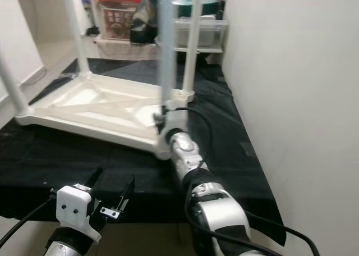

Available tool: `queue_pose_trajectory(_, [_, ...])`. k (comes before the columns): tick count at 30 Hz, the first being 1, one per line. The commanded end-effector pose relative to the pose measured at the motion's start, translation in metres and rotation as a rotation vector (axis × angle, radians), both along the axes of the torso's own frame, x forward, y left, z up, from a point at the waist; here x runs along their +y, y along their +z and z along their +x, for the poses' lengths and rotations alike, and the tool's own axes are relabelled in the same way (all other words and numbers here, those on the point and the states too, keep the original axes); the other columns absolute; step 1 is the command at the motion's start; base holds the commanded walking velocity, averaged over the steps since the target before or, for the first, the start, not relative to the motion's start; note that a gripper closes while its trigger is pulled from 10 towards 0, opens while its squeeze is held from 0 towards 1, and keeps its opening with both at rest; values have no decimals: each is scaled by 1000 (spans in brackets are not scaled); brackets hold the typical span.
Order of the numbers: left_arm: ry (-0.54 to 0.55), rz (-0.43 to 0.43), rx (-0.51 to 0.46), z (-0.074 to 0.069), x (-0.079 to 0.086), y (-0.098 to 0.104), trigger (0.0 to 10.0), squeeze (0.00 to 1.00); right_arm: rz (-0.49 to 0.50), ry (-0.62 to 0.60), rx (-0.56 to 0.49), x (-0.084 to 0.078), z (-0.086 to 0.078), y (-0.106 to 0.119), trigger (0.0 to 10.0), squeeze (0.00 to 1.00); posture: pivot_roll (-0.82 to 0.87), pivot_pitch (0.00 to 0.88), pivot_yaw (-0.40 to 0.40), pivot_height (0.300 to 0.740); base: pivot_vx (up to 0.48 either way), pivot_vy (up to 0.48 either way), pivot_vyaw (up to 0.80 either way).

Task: Building children table

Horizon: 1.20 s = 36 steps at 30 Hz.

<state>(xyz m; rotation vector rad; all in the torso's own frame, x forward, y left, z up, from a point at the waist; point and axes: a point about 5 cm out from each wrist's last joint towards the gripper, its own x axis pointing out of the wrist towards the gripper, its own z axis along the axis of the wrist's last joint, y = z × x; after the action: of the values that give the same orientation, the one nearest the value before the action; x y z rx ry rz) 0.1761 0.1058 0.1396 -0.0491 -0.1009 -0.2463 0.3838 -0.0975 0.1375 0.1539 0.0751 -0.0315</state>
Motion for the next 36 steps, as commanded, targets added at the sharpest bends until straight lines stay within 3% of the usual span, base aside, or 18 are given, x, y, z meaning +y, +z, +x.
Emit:
queue_pose_trajectory(1, [1,8,11,1,0,-2,10000,0,108,-211,152,-5,-14,-28,0,0,55,0,-43,740,0,0,0])
queue_pose_trajectory(2, [1,8,11,1,0,-2,10000,0,108,-211,152,-5,-14,-28,0,0,55,0,-43,740,0,0,0])
queue_pose_trajectory(5, [-1,7,9,1,0,-1,10000,0,106,-147,154,16,-17,-28,0,0,55,0,-43,740,0,0,0])
queue_pose_trajectory(6, [0,8,9,1,0,-1,10000,0,122,-101,160,23,-17,-28,10000,0,57,0,-44,740,0,0,0])
queue_pose_trajectory(10, [1,8,9,2,0,-1,10000,0,123,-34,161,32,-17,-27,10000,0,57,0,-44,740,0,0,0])
queue_pose_trajectory(11, [1,9,9,2,0,-1,10000,0,158,70,105,41,-15,-20,10000,1000,57,0,-44,740,0,0,0])
queue_pose_trajectory(13, [1,9,9,2,0,-1,10000,0,172,103,80,43,-15,-17,10000,1000,57,0,-44,740,0,0,0])
queue_pose_trajectory(14, [2,9,9,2,0,-1,10000,0,177,151,37,43,-12,-12,10000,384,57,0,-44,740,0,0,0])
queue_pose_trajectory(17, [3,8,9,2,0,-1,10000,0,175,170,13,43,-11,-8,10000,384,57,0,-44,740,0,0,0])
queue_pose_trajectory(18, [3,8,8,2,0,-1,10000,0,215,308,-35,48,-10,1,10000,0,57,0,-48,740,0,0,0])
queue_pose_trajectory(19, [2,7,9,2,0,-1,10000,0,247,507,-85,52,-11,10,10000,0,57,0,-48,740,0,0,0])
queue_pose_trajectory(20, [2,7,9,2,0,-1,10000,0,247,507,-85,52,-11,10,10000,0,57,0,-48,740,0,0,0])
queue_pose_trajectory(21, [1,7,8,3,0,-2,10000,0,263,732,-100,54,-14,14,10000,0,52,0,-48,740,0,0,0])
queue_pose_trajectory(22, [1,7,8,3,0,-2,10000,0,263,732,-100,54,-14,14,10000,0,52,0,-48,740,0,0,0])
queue_pose_trajectory(24, [-2,6,8,3,0,-2,10000,0,263,1059,-92,51,-22,18,10000,0,52,0,-48,740,0,0,0])
queue_pose_trajectory(27, [-4,5,7,3,0,-2,10000,0,206,1333,-48,42,-30,19,10000,0,52,0,-48,740,0,0,0])
queue_pose_trajectory(31, [-5,4,7,3,0,-2,10000,0,124,1509,-9,45,-37,17,10000,0,52,0,-48,740,0,0,0])
queue_pose_trajectory(36, [-8,3,6,3,-1,-2,10000,0,108,1587,-6,57,-41,18,10000,0,52,0,-48,740,0,0,0])
